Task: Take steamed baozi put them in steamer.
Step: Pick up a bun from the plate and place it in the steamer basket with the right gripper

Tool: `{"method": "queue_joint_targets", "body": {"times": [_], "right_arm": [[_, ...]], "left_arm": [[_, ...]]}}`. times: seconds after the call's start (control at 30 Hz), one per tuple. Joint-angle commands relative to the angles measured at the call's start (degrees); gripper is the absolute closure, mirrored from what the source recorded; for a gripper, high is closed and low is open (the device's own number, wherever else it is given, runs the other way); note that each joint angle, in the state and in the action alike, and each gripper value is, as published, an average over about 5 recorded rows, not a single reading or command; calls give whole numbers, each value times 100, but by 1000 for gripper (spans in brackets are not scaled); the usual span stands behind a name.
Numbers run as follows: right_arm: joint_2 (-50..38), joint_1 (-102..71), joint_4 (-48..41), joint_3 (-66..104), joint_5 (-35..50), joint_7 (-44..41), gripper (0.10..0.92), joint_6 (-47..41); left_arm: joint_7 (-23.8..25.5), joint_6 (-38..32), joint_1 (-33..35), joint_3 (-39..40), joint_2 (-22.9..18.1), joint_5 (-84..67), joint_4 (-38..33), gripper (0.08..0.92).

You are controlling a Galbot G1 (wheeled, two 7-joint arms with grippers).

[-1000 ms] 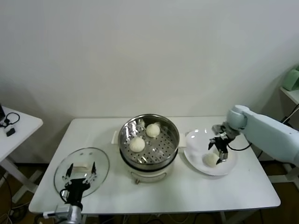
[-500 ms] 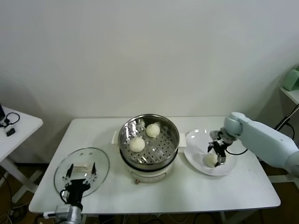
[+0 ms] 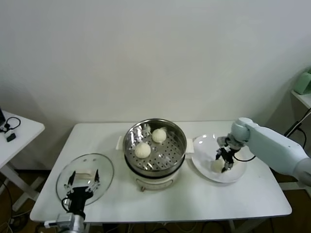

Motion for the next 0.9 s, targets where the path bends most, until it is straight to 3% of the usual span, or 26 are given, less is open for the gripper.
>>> {"method": "queue_joint_targets", "body": {"times": [0.03, 0.23, 0.53, 0.9], "right_arm": [[-41, 283, 225, -107, 77, -21, 360, 39], [-68, 1545, 789, -748, 349, -205, 361, 567], [358, 3813, 1721, -1693, -121, -404, 355, 2058], [897, 3535, 3597, -1094, -1793, -221, 355, 3099]], "left_arm": [[1, -3, 5, 5, 11, 0, -15, 177], [-5, 22, 13, 14, 58, 9, -57, 177], [9, 18, 84, 17, 159, 14, 11, 177], [7, 10, 139, 52, 157, 32, 28, 177]]}}
